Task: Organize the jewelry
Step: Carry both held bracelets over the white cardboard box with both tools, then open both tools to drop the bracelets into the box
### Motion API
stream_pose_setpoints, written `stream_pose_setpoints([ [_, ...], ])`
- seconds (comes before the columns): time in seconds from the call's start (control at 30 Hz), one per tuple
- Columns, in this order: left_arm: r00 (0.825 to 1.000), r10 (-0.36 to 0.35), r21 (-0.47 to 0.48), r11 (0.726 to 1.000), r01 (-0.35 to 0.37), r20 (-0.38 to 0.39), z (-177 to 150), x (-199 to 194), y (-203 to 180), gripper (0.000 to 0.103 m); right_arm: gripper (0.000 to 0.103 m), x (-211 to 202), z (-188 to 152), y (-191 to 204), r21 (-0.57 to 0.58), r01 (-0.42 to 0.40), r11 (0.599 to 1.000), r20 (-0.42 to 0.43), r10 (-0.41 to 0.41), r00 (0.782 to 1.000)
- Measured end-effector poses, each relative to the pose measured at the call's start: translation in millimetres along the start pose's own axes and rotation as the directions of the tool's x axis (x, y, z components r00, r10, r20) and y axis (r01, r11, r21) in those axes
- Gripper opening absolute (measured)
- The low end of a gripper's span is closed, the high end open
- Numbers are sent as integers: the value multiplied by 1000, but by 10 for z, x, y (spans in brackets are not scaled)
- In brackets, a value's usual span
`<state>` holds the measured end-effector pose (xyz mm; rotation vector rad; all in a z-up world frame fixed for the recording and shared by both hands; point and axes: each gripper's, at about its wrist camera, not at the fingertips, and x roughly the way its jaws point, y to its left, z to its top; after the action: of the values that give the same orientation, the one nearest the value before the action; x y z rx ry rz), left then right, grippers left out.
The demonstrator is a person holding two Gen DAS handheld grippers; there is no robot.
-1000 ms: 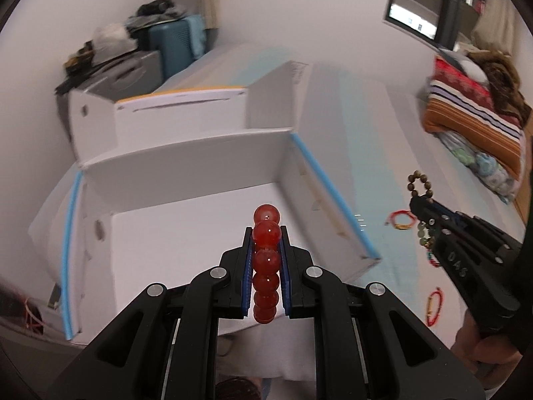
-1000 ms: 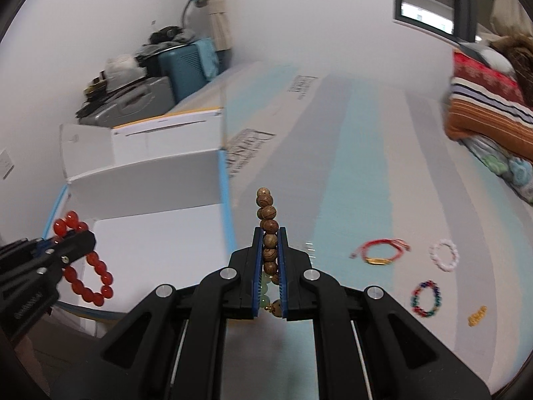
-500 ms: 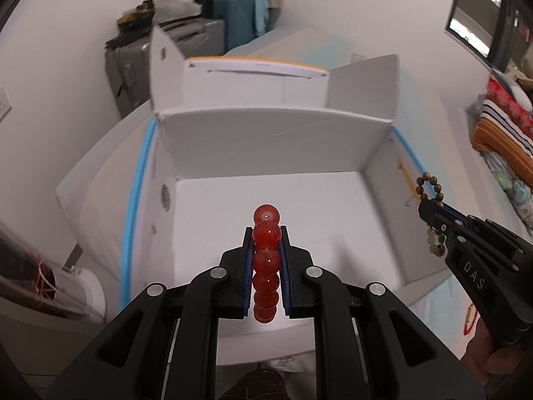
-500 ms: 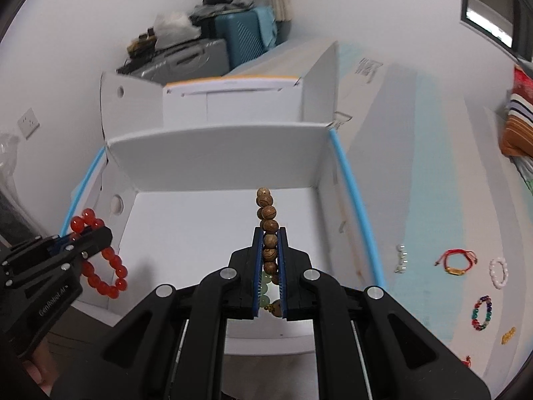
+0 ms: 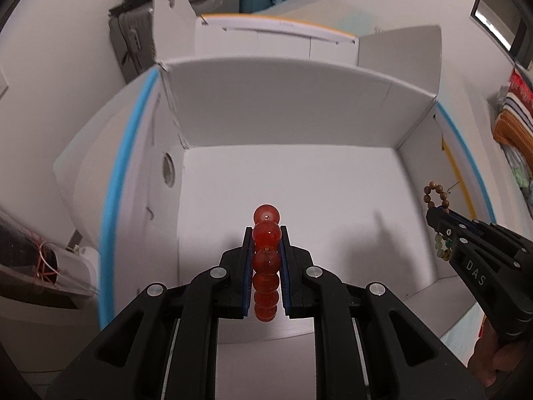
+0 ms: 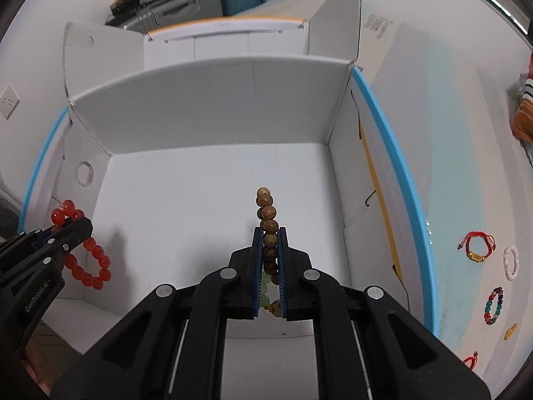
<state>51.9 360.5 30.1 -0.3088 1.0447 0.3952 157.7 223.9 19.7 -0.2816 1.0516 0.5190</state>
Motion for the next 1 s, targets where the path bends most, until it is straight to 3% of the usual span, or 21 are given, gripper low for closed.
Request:
stream_pose_setpoints([
  [0.2,996,1,-11,1000,-2,-85,46,214,91,13,7,130,8,-9,-6,3,1000,-46,-3,999],
  [0.6,993,32,1,999,-32,-111,63,273,59,13,10,278,31,76,-13,28,1000,-81,-29,996],
  [0.67,993,37,3,999,-37,-110,68,269,51,15,18,271,27,81,-9,18,1000,-78,-19,997],
  [0.73,994,56,3,998,-55,-94,72,232,50,16,41,223,31,74,-4,15,1000,-60,-16,998],
  [0.93,998,60,-9,998,-60,-36,90,24,56,47,63,-11,59,67,-2,17,1000,9,-17,1000],
  [0.97,998,58,-7,998,-59,-25,92,-23,54,54,66,-50,64,63,-2,20,1000,19,-20,1000],
  [1.0,998,64,-5,998,-64,-7,88,-81,50,68,71,-108,67,54,1,22,1000,34,-22,999],
])
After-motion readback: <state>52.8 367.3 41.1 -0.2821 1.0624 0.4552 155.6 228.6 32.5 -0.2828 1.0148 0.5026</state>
